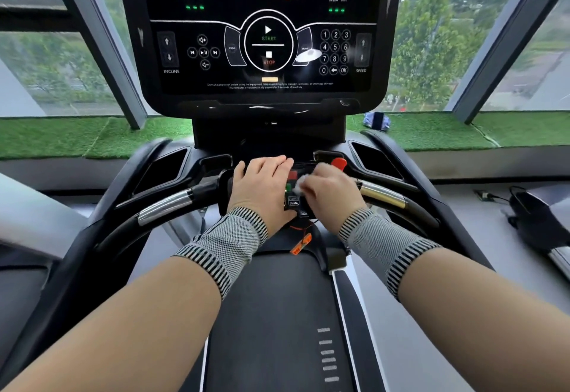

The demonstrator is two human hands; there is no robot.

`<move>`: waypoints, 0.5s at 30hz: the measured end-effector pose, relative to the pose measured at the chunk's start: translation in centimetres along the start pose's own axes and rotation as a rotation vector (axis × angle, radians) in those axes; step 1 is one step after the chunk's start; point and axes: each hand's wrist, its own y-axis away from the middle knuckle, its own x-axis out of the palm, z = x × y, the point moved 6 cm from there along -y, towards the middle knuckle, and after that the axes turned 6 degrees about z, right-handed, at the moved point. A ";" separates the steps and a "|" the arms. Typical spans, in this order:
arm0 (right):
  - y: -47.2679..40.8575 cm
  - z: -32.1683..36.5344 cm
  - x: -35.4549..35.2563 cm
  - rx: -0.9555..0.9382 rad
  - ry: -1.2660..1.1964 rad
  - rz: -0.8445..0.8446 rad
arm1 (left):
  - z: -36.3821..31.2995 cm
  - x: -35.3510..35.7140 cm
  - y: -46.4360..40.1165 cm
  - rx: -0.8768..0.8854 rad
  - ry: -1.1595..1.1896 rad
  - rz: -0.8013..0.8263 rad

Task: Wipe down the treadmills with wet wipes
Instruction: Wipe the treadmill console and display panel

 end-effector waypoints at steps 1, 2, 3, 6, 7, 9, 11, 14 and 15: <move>0.8 -0.2 0.1 -0.036 0.007 0.018 | 0.0 0.0 0.0 0.003 0.000 0.000; 1.0 -0.5 -0.1 -0.042 0.013 0.032 | 0.1 0.0 0.0 0.002 0.001 0.000; 0.6 -0.9 -0.3 -0.017 0.012 0.026 | 0.1 -0.1 0.0 0.003 -0.001 0.002; -1.1 -1.3 -0.7 0.104 0.002 -0.003 | 0.0 -0.1 0.1 -0.003 0.008 0.000; -1.0 -0.8 -0.4 0.077 0.007 0.001 | 0.0 -0.1 0.1 -0.007 0.008 0.001; 0.3 0.2 0.3 -0.018 -0.007 0.030 | -0.1 -0.1 0.1 -0.006 -0.001 0.013; 1.7 0.2 0.2 -0.098 0.004 0.039 | -0.1 -0.1 0.1 -0.004 -0.003 0.006; -0.1 -1.1 -0.4 0.043 0.023 -0.031 | 0.0 -0.1 0.0 -0.003 0.010 0.006; -0.6 -1.1 -0.4 0.078 0.022 -0.039 | 0.0 0.0 0.1 -0.007 0.009 -0.001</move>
